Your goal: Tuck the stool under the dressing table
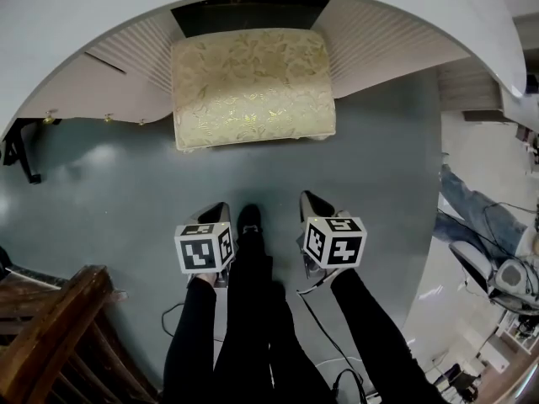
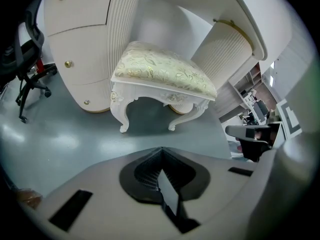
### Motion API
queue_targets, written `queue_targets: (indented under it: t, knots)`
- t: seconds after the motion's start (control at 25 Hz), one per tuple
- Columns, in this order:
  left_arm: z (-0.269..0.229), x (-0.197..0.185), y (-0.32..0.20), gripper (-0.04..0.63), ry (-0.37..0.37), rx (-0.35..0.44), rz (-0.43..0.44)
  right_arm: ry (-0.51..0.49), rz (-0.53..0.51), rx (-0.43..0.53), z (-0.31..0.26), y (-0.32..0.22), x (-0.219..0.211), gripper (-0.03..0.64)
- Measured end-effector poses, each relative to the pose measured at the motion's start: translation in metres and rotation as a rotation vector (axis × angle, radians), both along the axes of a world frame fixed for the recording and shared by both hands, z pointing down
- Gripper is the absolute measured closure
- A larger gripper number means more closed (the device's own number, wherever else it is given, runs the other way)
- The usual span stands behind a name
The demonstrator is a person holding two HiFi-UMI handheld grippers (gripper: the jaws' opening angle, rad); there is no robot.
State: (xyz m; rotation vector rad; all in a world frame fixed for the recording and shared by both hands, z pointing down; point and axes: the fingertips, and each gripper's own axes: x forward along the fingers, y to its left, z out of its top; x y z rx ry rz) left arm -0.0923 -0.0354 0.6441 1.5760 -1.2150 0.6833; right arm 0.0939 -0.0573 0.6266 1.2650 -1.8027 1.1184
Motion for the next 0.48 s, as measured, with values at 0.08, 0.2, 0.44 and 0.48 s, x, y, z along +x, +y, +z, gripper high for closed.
queue_targets:
  t: [0.08,0.2,0.44,0.48]
  knots:
    - [-0.004,-0.001,0.002,0.588,0.0,0.003,-0.007,-0.001,0.011,-0.001,-0.004,0.003,0.0,0.612]
    - [-0.007,-0.002,0.005,0.588,0.0,0.003,-0.017,0.0,0.025,-0.001,-0.011,0.006,0.0,0.612]
    - [-0.013,-0.007,0.013,0.588,-0.01,0.004,-0.026,-0.018,0.011,0.021,-0.026,0.013,-0.008,0.612]
    - [-0.014,-0.008,0.014,0.588,-0.013,0.004,-0.025,-0.02,0.005,0.025,-0.028,0.014,-0.01,0.612]
